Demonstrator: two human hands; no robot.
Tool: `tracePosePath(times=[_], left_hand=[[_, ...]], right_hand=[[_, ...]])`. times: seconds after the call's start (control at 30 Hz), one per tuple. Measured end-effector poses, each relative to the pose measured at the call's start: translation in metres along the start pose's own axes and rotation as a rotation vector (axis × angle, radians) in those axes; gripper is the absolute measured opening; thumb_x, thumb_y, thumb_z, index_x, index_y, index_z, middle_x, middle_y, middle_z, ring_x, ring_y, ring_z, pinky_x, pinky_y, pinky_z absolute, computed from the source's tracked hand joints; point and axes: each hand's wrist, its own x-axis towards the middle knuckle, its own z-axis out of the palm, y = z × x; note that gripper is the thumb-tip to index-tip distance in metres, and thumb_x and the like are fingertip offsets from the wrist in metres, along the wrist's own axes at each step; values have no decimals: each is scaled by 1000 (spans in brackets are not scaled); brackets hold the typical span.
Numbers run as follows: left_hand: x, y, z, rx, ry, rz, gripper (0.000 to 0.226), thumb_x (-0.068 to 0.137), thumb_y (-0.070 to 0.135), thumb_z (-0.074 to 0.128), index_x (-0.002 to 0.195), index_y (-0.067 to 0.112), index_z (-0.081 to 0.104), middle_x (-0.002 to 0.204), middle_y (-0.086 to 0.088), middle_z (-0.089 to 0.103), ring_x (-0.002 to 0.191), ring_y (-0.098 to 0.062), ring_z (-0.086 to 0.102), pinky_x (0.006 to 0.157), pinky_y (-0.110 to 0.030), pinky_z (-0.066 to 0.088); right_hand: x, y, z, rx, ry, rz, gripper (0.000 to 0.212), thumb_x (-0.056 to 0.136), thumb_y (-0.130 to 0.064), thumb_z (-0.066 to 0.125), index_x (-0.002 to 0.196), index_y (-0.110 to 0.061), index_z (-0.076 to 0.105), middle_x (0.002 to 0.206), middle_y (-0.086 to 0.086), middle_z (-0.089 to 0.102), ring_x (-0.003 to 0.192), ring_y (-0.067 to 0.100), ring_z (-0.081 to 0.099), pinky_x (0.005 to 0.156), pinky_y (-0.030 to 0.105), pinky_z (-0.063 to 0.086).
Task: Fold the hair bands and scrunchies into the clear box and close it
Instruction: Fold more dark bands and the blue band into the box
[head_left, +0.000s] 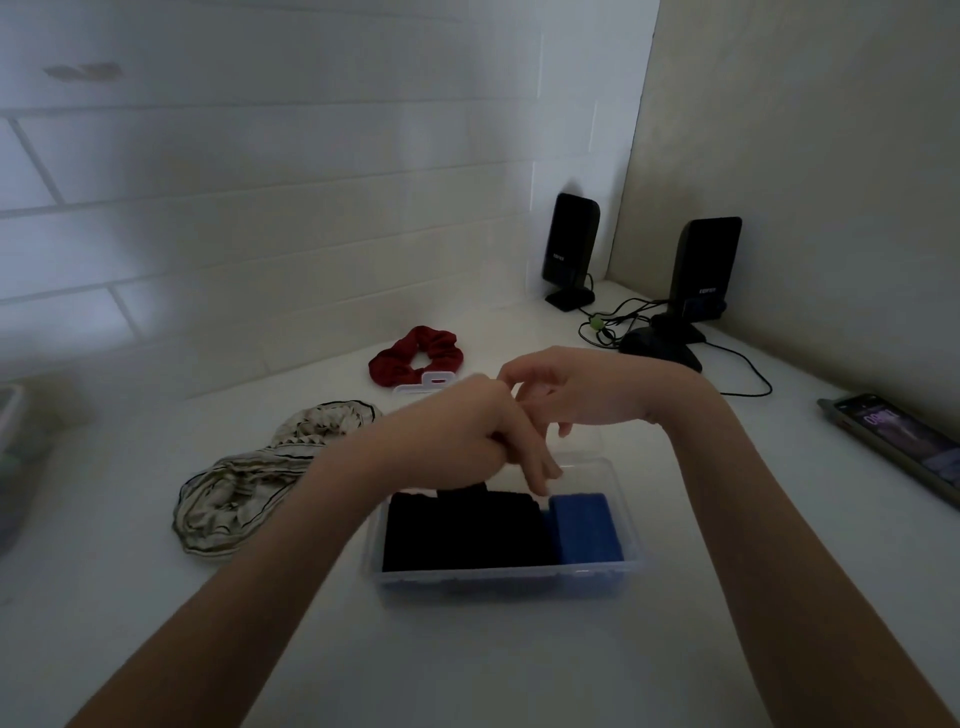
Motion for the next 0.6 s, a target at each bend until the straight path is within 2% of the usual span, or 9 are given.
tracePosePath(times=[0.1, 0.17, 0.27, 0.37, 0.47, 0.6], left_hand=[[-7, -4, 3, 237, -69, -53, 43, 78, -9, 45, 89, 18, 76, 100, 1, 74, 86, -4, 63, 91, -20, 47], [-10, -8, 13, 376, -120, -72, 43, 79, -4, 45, 93, 23, 76, 102, 3, 73, 90, -10, 61, 94, -28, 46], [-11, -10, 18, 428, -123, -89, 45, 80, -2, 44, 97, 27, 75, 104, 3, 72, 94, -16, 58, 90, -28, 46], [-14, -9, 12, 316, -61, -76, 45, 79, -5, 44, 94, 23, 75, 101, 4, 73, 91, -11, 62, 92, -27, 49], [-22, -11, 3, 150, 85, -30, 45, 76, -11, 45, 89, 18, 77, 94, 1, 75, 85, -6, 67, 87, -23, 52], [-31, -20, -5, -83, 357, -2, 46, 71, -19, 44, 75, 13, 77, 78, -4, 75, 73, -6, 68, 68, -14, 52]], right_hand=[[2, -1, 1, -3, 18, 8, 18, 94, -30, 52, 108, -22, 60, 89, -6, 72, 83, 12, 70, 69, 22, 49], [3, -1, 3, -12, 14, 15, 19, 94, -32, 52, 108, -23, 61, 93, -6, 73, 84, 11, 71, 68, 21, 49], [3, -1, 4, -10, 10, 23, 20, 94, -33, 52, 108, -23, 61, 94, -6, 73, 84, 10, 71, 68, 21, 49], [2, -2, 3, -9, 15, 29, 19, 94, -31, 52, 109, -22, 61, 94, -6, 73, 84, 10, 71, 69, 22, 49], [-1, -1, 0, 10, 35, 45, 18, 94, -30, 53, 108, -22, 61, 94, -5, 73, 84, 11, 71, 70, 23, 50], [-1, 0, -1, 12, 41, 39, 17, 93, -30, 53, 107, -23, 61, 95, -4, 74, 84, 11, 71, 72, 25, 52]])
